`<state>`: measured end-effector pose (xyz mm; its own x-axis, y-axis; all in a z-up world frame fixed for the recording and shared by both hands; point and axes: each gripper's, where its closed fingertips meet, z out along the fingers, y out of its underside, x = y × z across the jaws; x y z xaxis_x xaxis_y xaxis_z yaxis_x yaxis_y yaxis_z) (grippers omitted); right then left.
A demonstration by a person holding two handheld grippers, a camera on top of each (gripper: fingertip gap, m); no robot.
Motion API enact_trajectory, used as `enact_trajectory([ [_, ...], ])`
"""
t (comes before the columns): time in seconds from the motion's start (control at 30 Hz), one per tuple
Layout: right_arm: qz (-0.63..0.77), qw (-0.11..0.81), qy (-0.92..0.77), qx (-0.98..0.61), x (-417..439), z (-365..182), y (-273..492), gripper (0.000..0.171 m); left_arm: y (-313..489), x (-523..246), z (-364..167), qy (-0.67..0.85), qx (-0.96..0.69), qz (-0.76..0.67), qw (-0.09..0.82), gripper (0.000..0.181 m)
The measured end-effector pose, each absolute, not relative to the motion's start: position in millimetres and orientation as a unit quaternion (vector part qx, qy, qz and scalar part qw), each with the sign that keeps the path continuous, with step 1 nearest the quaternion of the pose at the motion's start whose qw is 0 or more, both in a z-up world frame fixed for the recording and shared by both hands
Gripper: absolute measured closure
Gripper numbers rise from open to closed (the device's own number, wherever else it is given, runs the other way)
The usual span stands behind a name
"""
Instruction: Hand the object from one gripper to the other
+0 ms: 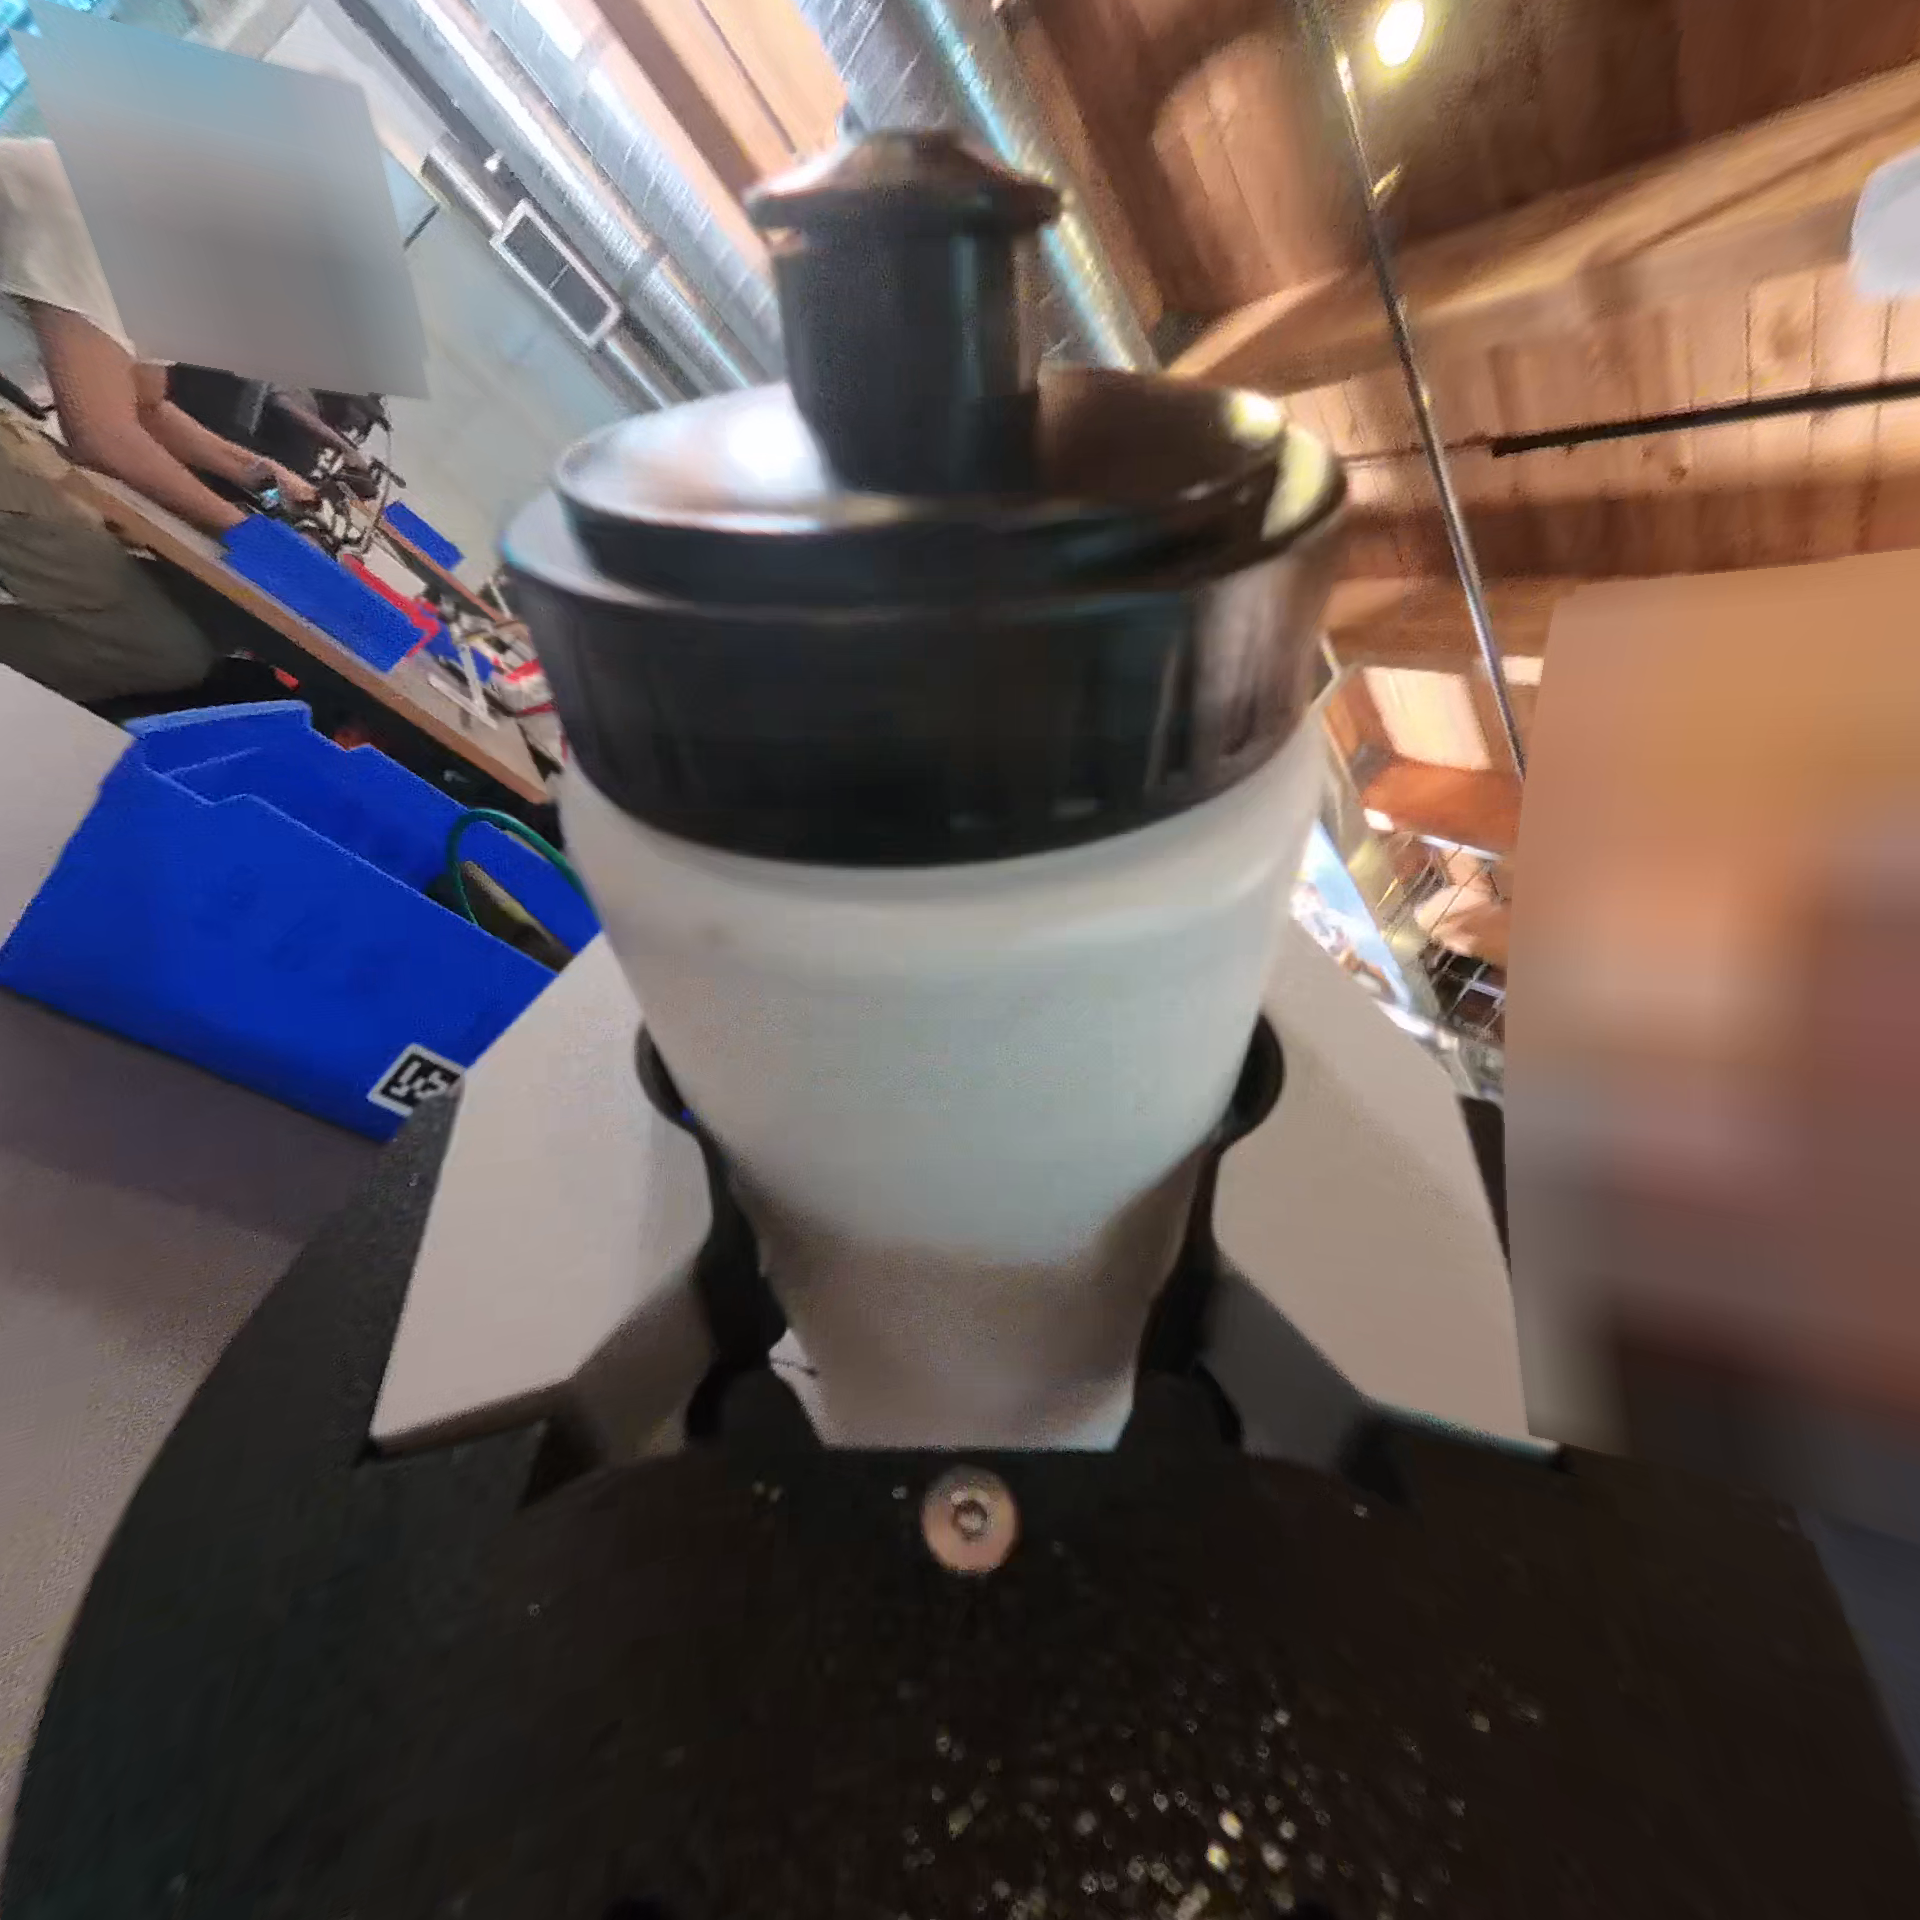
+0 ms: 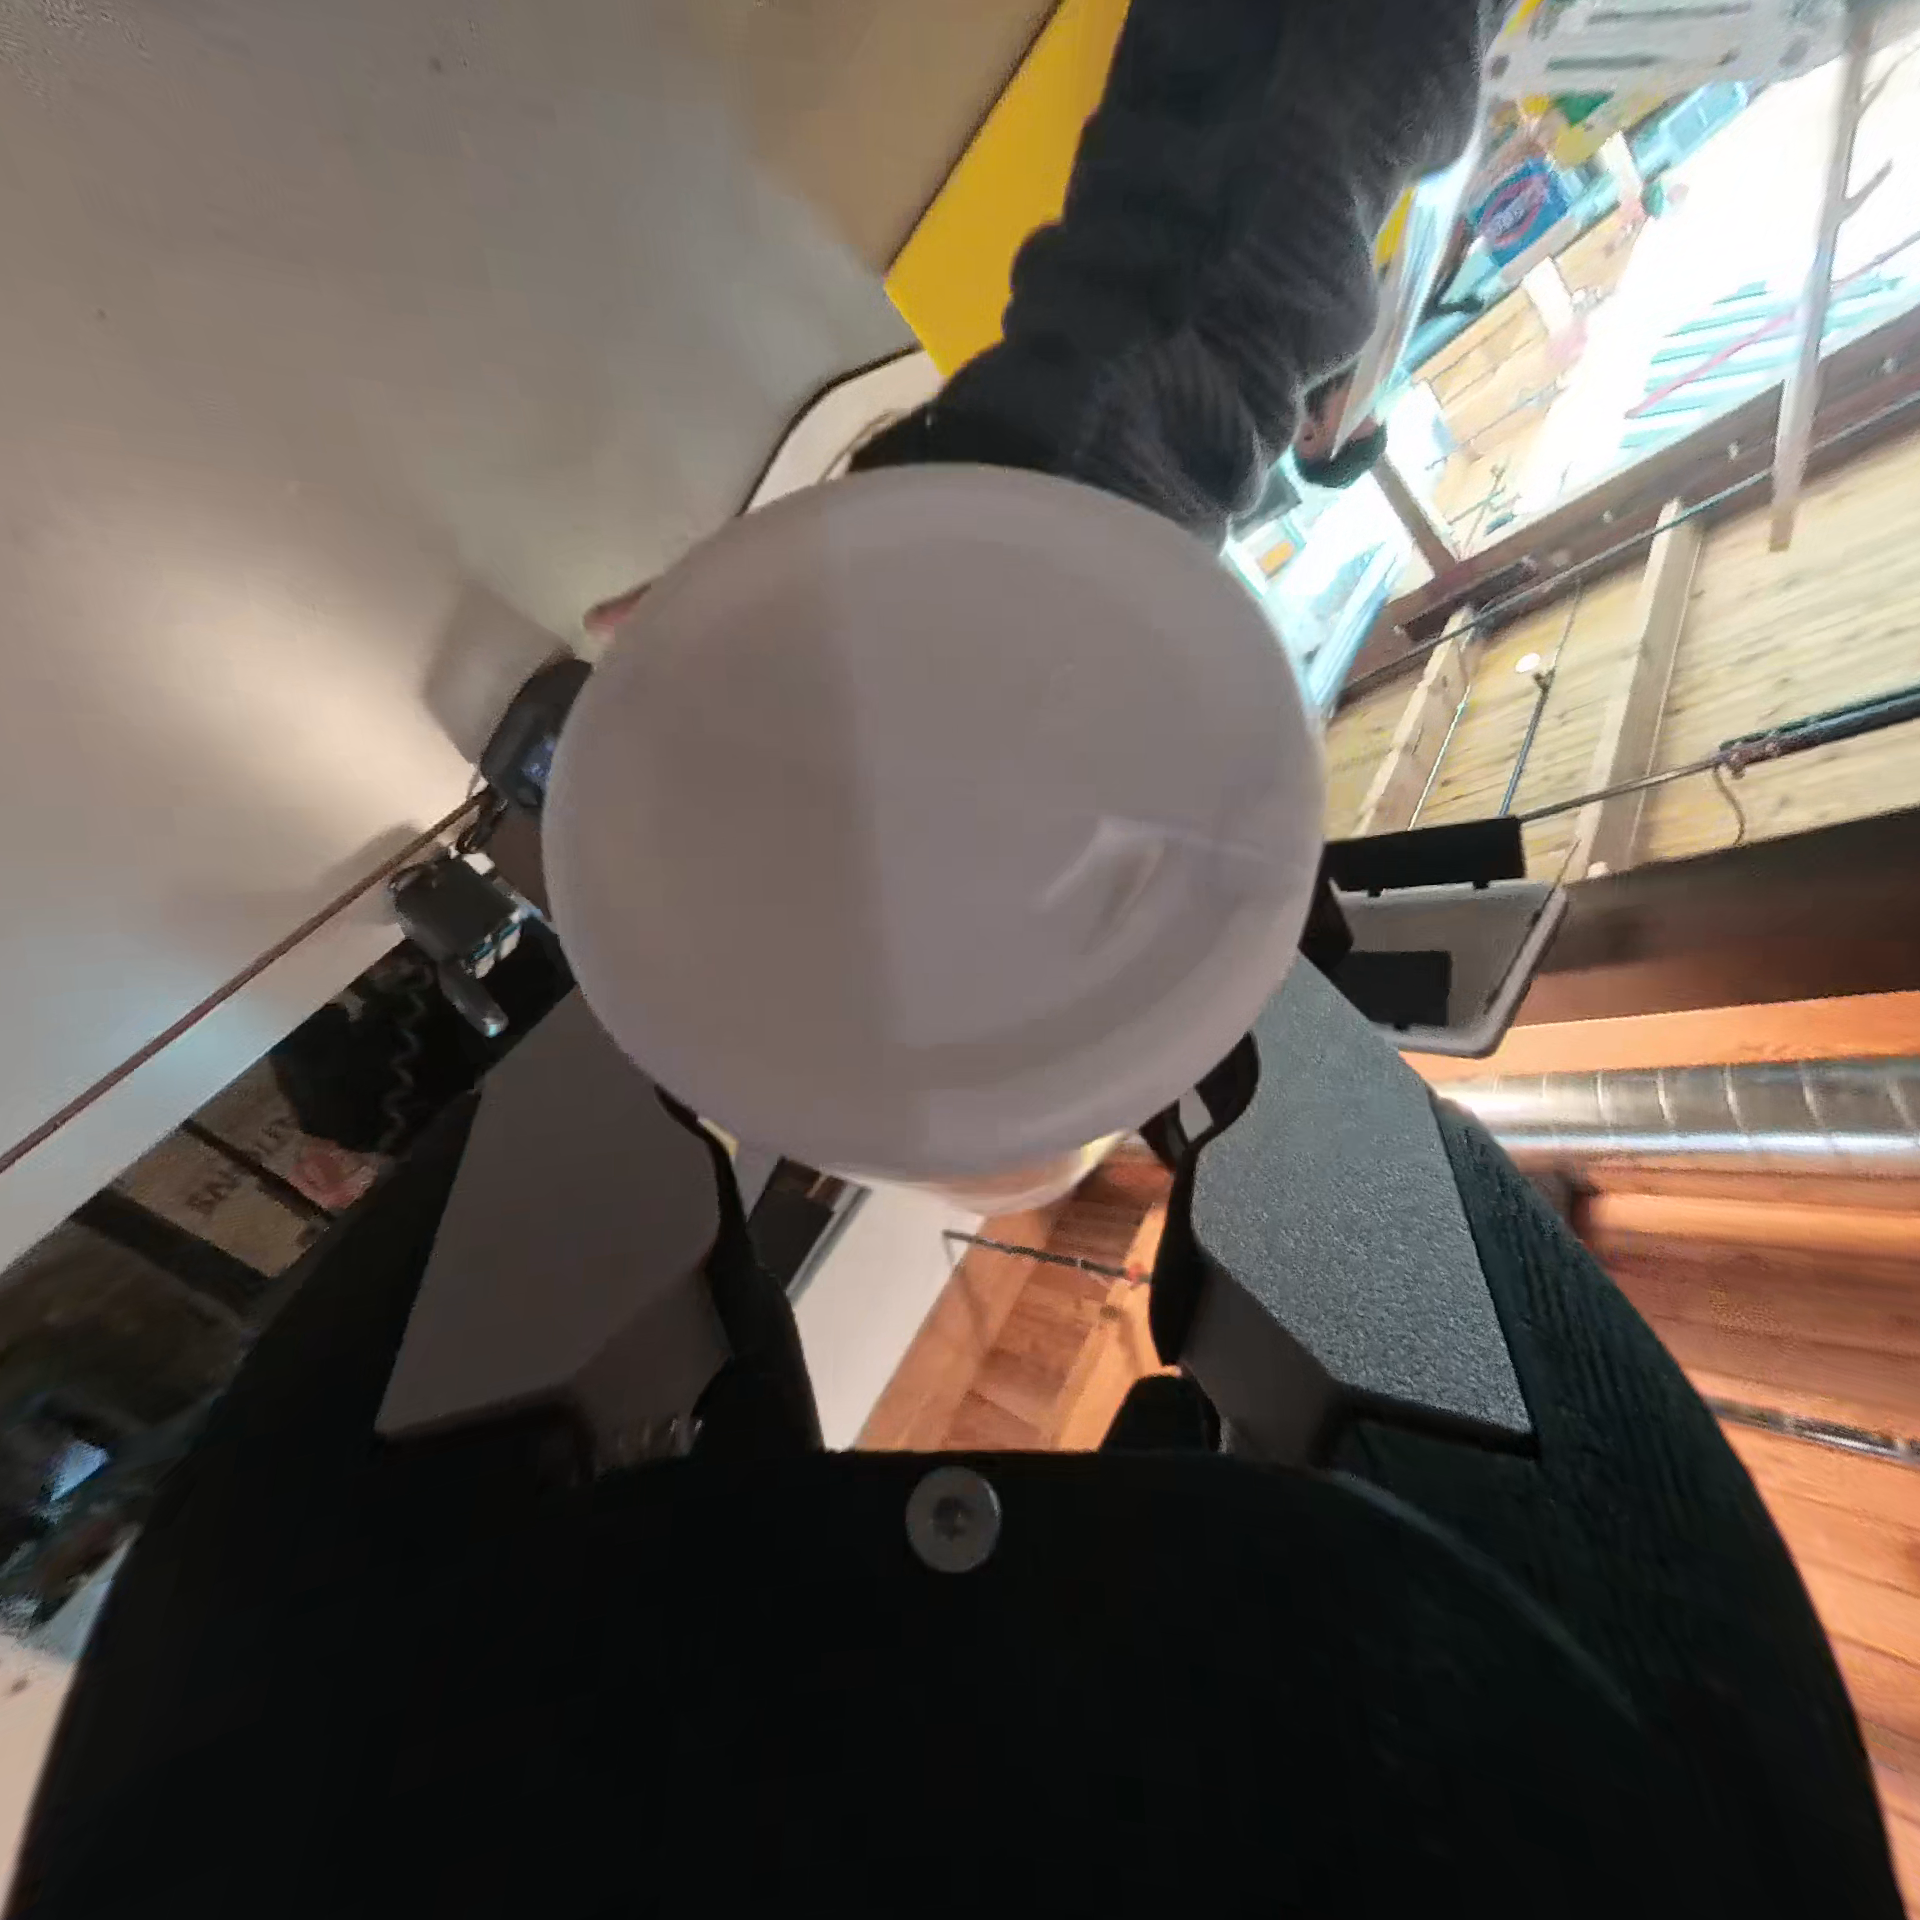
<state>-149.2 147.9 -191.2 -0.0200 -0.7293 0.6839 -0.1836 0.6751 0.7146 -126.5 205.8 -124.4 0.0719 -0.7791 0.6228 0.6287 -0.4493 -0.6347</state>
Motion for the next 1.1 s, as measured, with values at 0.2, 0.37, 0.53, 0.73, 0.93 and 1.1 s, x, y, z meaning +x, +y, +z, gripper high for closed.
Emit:
enact_trajectory([
  [0.2, -0.18, 0.639, -0.719, 0.203, -157.7, -185.6, 174.6, 0.075, 220.6, -155.4, -121.6, 0.004, -0.482, -0.674, 0.56, 0.079],
  [0.37, -0.061, 0.663, -0.741, -0.089, -146.6, -167.8, 237.2, 0.074, 218.8, -210.6, -105.5, -0.03, -0.456, -0.561, 0.69, 0.08],
  [0.53, 0.309, 0.636, -0.629, -0.324, -139.4, -141.8, 221.3, 0.06, 211.9, -245.4, -94.7, -0.083, -0.404, -0.465, 0.783, 0.08],
  [0.73, 0.254, 0.722, -0.59, -0.256, -159.0, -164.6, 196.0, 0.028, 220.3, -246.7, -106.3, -0.138, -0.36, -0.533, 0.753, 0.078],
  [0.93, 0.073, 0.799, -0.571, -0.175, -174.4, -185.0, 206.6, 0.062, 234.6, -233.5, -126.5, -0.149, -0.36, -0.598, 0.7, 0.08],
  [1.1, 0.061, 0.805, -0.567, -0.16, -170.7, -193.4, 204.8, 0.078, 240.3, -232.8, -144.6, -0.142, -0.357, -0.635, 0.67, 0.079],
])
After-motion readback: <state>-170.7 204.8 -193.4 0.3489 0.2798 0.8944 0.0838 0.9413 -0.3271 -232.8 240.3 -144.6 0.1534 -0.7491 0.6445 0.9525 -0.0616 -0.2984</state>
